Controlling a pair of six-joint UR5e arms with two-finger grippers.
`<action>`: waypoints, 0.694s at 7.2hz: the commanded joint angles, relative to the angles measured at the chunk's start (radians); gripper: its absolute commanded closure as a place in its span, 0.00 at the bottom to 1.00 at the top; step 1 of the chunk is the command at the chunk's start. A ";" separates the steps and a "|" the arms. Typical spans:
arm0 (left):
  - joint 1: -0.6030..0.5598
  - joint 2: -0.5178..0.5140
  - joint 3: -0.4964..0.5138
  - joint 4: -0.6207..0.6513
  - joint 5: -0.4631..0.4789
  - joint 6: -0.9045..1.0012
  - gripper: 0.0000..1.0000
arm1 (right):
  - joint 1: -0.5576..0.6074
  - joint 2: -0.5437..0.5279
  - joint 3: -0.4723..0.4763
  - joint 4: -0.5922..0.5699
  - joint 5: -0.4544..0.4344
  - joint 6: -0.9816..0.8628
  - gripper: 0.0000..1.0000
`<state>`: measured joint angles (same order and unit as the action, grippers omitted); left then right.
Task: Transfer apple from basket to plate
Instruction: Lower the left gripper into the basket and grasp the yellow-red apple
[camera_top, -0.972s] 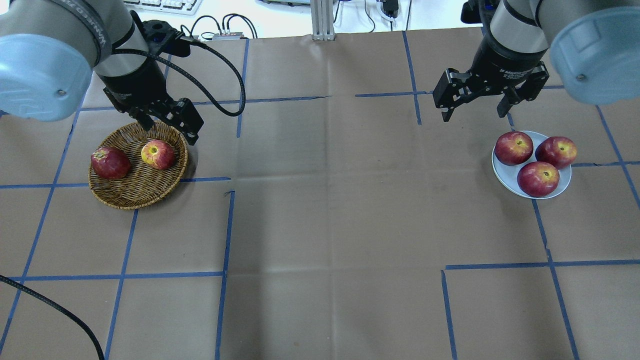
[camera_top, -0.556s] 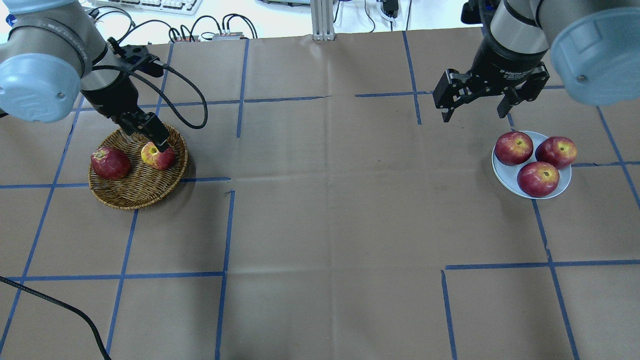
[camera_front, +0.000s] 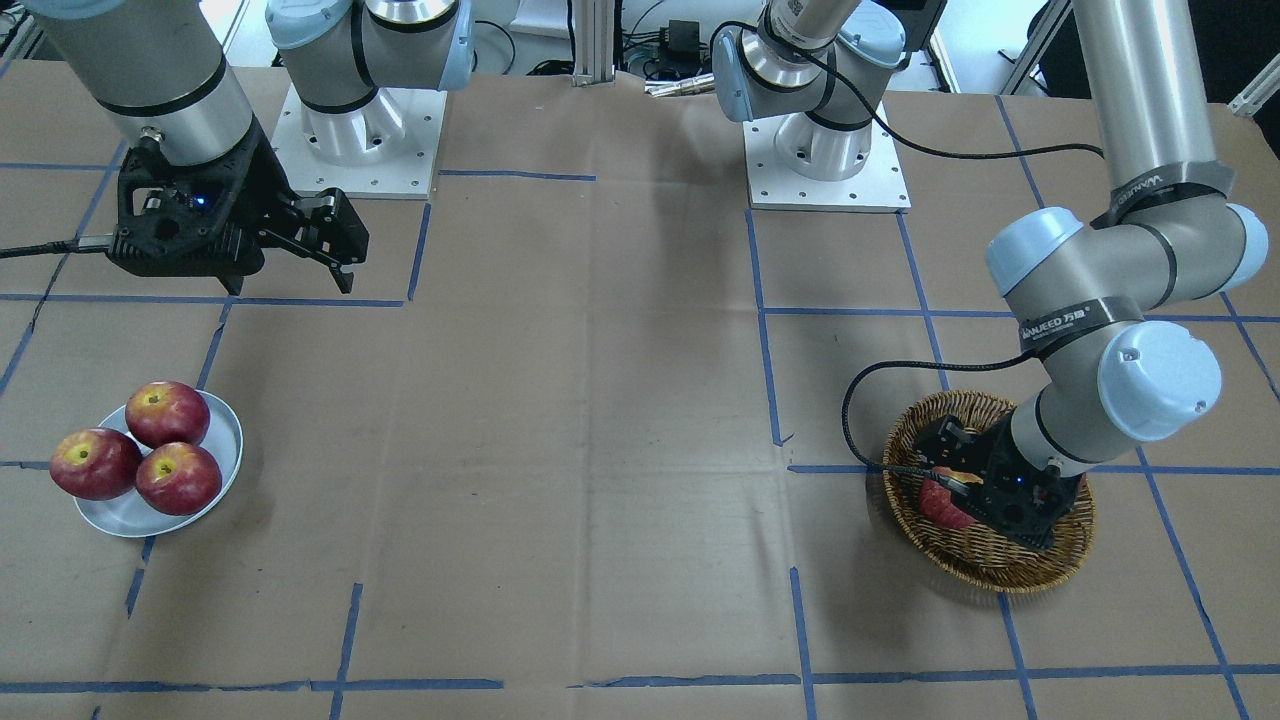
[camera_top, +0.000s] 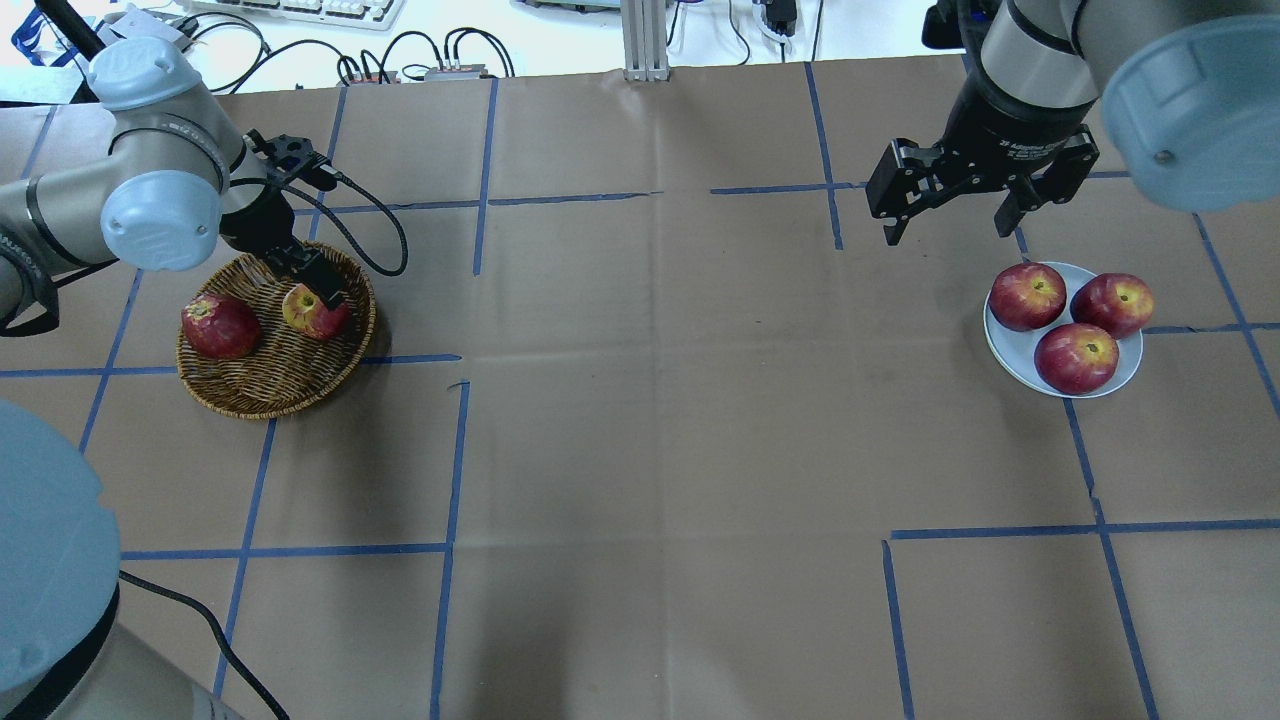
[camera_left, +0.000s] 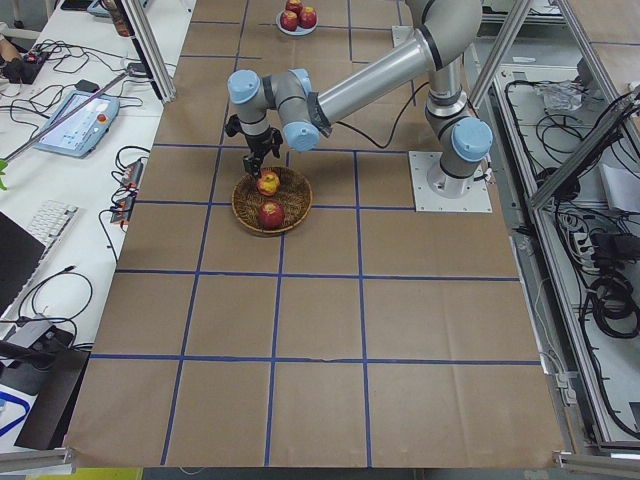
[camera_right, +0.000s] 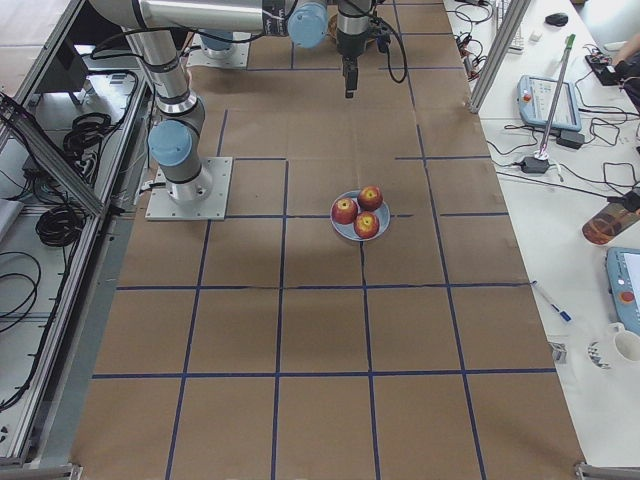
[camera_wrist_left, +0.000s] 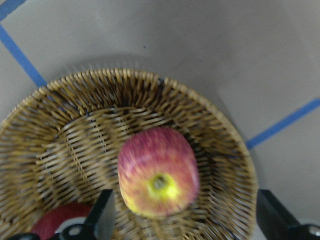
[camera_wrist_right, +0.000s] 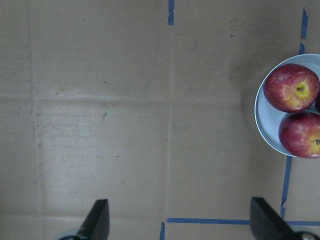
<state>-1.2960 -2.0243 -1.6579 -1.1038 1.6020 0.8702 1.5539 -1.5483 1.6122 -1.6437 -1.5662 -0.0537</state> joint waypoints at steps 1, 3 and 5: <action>0.026 -0.062 -0.003 0.024 0.003 0.007 0.01 | 0.000 -0.001 0.000 0.001 0.000 0.000 0.00; 0.032 -0.077 -0.006 0.019 0.006 -0.008 0.01 | 0.000 0.001 0.000 0.001 0.000 0.000 0.00; 0.024 -0.083 0.001 0.018 0.009 -0.036 0.52 | 0.000 0.001 0.000 0.001 0.000 0.000 0.00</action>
<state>-1.2669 -2.1056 -1.6588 -1.0845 1.6057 0.8528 1.5539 -1.5486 1.6122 -1.6429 -1.5662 -0.0537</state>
